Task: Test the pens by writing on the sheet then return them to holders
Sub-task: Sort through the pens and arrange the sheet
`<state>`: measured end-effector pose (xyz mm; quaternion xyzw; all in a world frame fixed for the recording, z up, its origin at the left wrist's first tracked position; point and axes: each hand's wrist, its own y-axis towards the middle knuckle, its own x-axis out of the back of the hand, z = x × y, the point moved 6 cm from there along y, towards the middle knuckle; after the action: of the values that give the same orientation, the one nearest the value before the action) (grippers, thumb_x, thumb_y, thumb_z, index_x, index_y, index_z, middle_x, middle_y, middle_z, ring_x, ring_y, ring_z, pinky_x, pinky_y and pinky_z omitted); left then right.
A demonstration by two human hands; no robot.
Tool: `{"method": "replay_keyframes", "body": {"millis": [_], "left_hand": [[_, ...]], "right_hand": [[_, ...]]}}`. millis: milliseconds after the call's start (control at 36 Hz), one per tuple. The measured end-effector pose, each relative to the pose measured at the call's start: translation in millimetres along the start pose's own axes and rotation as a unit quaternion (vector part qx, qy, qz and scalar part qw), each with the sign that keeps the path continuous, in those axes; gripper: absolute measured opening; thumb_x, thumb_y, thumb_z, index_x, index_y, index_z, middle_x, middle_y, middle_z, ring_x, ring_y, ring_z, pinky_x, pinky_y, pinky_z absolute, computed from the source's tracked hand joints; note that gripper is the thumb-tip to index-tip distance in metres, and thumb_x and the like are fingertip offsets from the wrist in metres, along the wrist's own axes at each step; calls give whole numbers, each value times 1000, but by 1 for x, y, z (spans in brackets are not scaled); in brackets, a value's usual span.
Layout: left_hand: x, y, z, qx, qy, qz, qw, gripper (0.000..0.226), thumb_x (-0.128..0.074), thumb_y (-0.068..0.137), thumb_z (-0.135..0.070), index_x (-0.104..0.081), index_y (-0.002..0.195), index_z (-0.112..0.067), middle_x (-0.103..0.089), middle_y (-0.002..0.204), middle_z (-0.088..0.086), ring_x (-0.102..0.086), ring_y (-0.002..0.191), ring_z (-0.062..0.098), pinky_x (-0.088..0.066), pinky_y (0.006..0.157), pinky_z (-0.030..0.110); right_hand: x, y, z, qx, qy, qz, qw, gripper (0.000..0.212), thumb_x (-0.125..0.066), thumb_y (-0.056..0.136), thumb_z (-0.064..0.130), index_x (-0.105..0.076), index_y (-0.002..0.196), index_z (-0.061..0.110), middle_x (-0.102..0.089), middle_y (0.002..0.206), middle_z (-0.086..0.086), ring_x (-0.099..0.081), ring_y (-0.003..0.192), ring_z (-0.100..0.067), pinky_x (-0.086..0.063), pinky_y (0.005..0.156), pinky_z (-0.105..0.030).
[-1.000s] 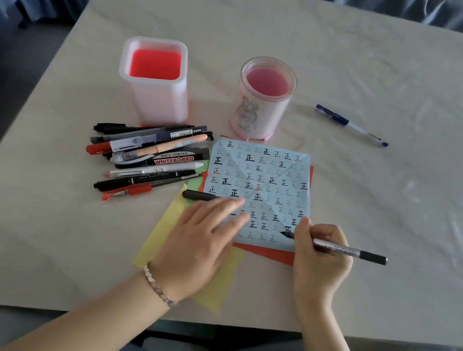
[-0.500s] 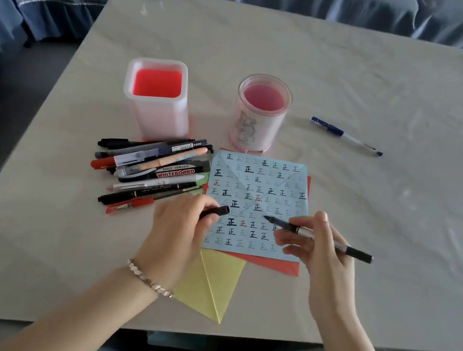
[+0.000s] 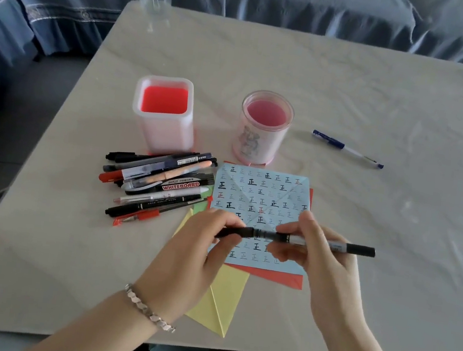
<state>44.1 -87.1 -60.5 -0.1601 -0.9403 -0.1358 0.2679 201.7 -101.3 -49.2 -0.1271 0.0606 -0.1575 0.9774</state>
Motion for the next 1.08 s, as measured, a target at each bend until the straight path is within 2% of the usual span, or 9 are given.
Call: {"method": "replay_keyframes", "body": {"millis": [111, 333, 500, 667, 722, 778, 861, 972, 1083], "left_hand": [[-4, 10, -9, -45, 33, 41, 998, 19, -39, 92, -34, -52, 103, -28, -50, 92, -23, -46, 88, -5, -33, 76, 2], [-5, 37, -36, -54, -26, 54, 997, 17, -50, 89, -28, -55, 89, -12, -54, 71, -18, -53, 67, -2, -34, 58, 7], [5, 33, -24, 87, -196, 59, 975, 17, -54, 89, -22, -52, 76, -12, -50, 53, -10, -40, 47, 7, -32, 48, 20], [9, 34, -17, 243, -349, 217, 879, 23, -46, 94, -13, -41, 72, -11, -38, 44, -6, -25, 35, 6, -18, 37, 13], [14, 34, -16, 240, -311, 241, 887, 22, -47, 95, -15, -41, 74, -12, -40, 46, -5, -27, 36, 8, -20, 37, 16], [21, 38, -11, 179, -175, 218, 943, 18, -51, 94, -21, -46, 79, -13, -53, 53, -5, -43, 42, 13, -36, 40, 26], [32, 42, -6, 19, 86, 115, 989, 11, -53, 91, -32, -54, 89, -22, -66, 80, -7, -61, 72, 9, -50, 65, 36], [51, 41, 10, -51, 215, -52, 974, 12, -57, 86, -29, -62, 85, -18, -66, 77, -8, -56, 62, 4, -43, 57, 17], [71, 38, 48, -46, 328, -167, 929, 25, -45, 84, -26, -66, 83, -13, -65, 79, -1, -56, 73, 19, -38, 75, 31]], "right_hand": [[2, 7, 7, -22, -13, 7, 1000, 56, -39, 83, 49, -70, 52, 14, -65, 53, -11, -59, 48, -18, -47, 53, -20], [-12, 22, 23, -6, -24, -11, 1000, 41, -38, 95, 15, -36, 54, 11, -33, 35, 7, -28, 33, -5, -27, 36, -13], [-30, 25, 22, 11, -38, 26, 999, 38, -39, 92, 5, -36, 54, 8, -32, 39, 7, -29, 35, -3, -31, 37, -11], [-50, 21, 19, 23, -37, 75, 996, 40, -35, 92, 1, -41, 52, 6, -39, 37, 5, -33, 34, -3, -30, 36, -13], [-54, 20, 17, 24, -37, 93, 995, 40, -34, 91, 0, -41, 52, 6, -40, 37, 4, -32, 34, -3, -29, 36, -14], [-58, 20, 14, 39, -64, 115, 991, 39, -36, 92, 0, -40, 54, 5, -38, 36, 5, -31, 34, -4, -28, 38, -14], [-57, 23, 4, 56, -95, 122, 986, 27, -48, 92, 6, -50, 66, -1, -39, 37, 5, -31, 36, -4, -27, 40, -13], [-53, 27, -10, 56, -163, 143, 975, 8, -53, 90, 20, -58, 88, 14, -42, 40, 6, -34, 40, -6, -30, 44, -14], [-35, 42, -27, 9, -215, 139, 967, 3, -55, 90, 21, -58, 89, 22, -45, 44, 6, -39, 41, -4, -34, 47, -14]]}}
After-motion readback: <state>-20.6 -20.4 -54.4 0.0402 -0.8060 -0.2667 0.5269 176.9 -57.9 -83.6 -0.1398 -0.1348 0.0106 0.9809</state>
